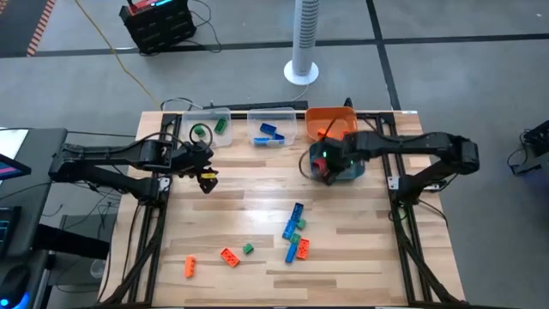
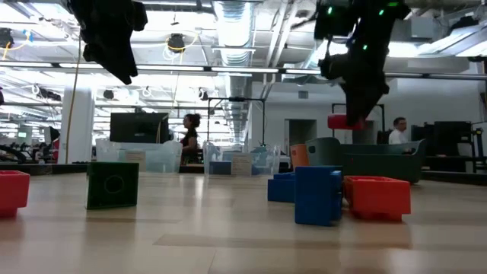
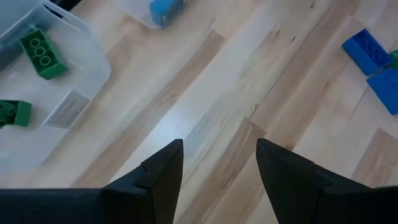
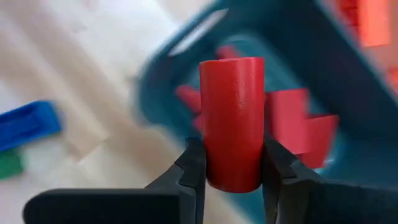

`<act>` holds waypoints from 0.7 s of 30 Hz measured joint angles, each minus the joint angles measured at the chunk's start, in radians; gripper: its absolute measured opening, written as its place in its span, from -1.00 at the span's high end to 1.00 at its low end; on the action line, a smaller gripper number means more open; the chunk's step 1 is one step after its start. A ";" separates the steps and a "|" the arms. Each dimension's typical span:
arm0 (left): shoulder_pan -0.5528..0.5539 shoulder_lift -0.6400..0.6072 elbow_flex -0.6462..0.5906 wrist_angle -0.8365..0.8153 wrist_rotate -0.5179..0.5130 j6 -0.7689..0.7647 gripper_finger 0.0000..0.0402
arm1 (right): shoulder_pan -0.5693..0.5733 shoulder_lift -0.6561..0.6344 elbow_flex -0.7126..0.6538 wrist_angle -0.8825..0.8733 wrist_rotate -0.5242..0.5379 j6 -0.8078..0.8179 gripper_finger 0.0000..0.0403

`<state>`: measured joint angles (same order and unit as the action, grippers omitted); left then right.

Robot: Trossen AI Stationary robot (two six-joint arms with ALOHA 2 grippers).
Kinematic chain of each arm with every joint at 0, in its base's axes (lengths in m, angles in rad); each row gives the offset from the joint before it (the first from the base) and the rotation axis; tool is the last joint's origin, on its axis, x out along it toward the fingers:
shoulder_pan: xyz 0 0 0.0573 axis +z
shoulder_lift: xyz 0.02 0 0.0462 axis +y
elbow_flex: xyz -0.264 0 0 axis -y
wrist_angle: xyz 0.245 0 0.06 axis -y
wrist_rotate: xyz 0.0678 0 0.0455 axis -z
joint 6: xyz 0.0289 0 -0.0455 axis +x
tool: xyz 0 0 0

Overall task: Sort blocks
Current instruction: Put the red block into the blue bin

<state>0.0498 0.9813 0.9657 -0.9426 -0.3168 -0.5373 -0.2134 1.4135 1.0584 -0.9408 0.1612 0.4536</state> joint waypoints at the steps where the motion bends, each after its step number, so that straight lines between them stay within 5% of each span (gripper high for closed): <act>1: 0.000 0.000 0.000 0.006 0.000 0.001 0.02 | -0.034 0.010 0.000 0.004 0.000 -0.023 0.54; 10: 0.000 0.017 0.000 0.026 0.034 -0.006 0.02 | -0.219 0.189 0.000 0.166 -0.097 -0.123 0.49; 21: 0.000 0.122 0.001 -0.002 0.486 0.069 0.02 | -0.269 0.174 0.000 0.172 -0.198 -0.121 -0.08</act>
<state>0.0494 1.1036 0.9665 -0.9450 0.1690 -0.4680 -0.4822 1.5877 1.0584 -0.7688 -0.0365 0.3321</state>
